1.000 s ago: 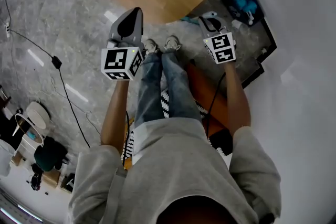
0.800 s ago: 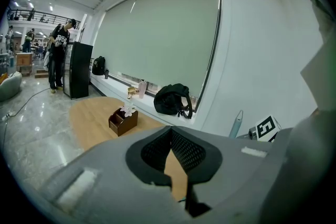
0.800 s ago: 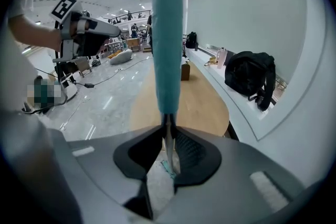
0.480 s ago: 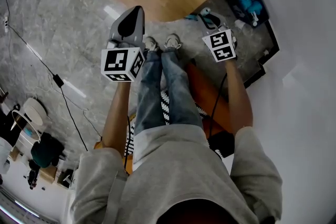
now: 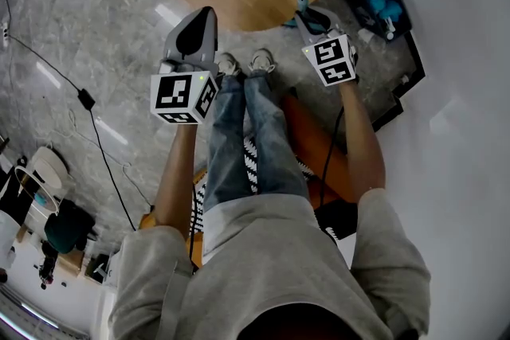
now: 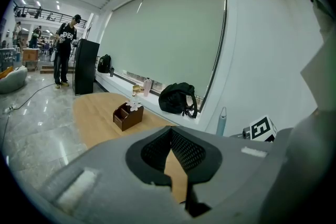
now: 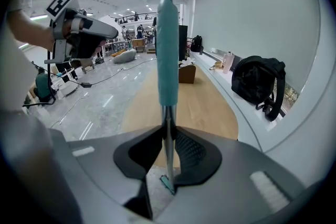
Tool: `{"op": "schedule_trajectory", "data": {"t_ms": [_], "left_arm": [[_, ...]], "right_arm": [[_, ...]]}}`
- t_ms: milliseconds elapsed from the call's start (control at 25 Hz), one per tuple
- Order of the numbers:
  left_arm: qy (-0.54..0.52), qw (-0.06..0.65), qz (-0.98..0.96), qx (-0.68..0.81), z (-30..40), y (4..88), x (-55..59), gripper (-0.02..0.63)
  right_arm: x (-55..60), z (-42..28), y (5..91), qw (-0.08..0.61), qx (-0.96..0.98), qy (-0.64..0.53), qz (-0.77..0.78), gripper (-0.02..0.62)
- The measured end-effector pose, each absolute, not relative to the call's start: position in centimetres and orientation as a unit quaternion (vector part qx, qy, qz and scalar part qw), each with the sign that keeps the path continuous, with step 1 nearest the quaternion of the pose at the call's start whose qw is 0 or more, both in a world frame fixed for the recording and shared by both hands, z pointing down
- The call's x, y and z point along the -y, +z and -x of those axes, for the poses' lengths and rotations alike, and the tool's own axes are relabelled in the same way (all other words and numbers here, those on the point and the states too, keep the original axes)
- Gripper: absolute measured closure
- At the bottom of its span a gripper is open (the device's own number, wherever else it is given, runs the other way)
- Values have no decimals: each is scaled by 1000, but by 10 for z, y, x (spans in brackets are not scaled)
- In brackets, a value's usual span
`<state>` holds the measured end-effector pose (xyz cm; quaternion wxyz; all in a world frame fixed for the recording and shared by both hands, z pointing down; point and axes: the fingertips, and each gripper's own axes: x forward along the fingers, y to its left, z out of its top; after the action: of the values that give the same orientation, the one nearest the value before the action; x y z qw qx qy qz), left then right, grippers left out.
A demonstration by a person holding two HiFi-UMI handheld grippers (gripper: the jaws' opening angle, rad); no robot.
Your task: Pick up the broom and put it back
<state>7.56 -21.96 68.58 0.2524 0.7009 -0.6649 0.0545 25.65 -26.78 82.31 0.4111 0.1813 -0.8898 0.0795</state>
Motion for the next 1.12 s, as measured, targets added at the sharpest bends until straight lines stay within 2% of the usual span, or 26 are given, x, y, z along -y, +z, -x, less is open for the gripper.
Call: {"op": "schedule_trajectory", "data": {"t_ms": [400,640,720,1120], "left_arm": [[56,250,-700,666,-72,685,225,604],[58,258,-701,662,-79,689,223,603],[59,259,-702,661,-81,690,222,604],[60,261,-702,660,-78,691,223,603]], "right_arm": [[273,-253,827,403,891,73,-197,514],[273,-252,829,400,893,81,-190,458],[273,-251,829,399,894,83,-188,418],[280,-251,831,401,892,89,-187,397]]}}
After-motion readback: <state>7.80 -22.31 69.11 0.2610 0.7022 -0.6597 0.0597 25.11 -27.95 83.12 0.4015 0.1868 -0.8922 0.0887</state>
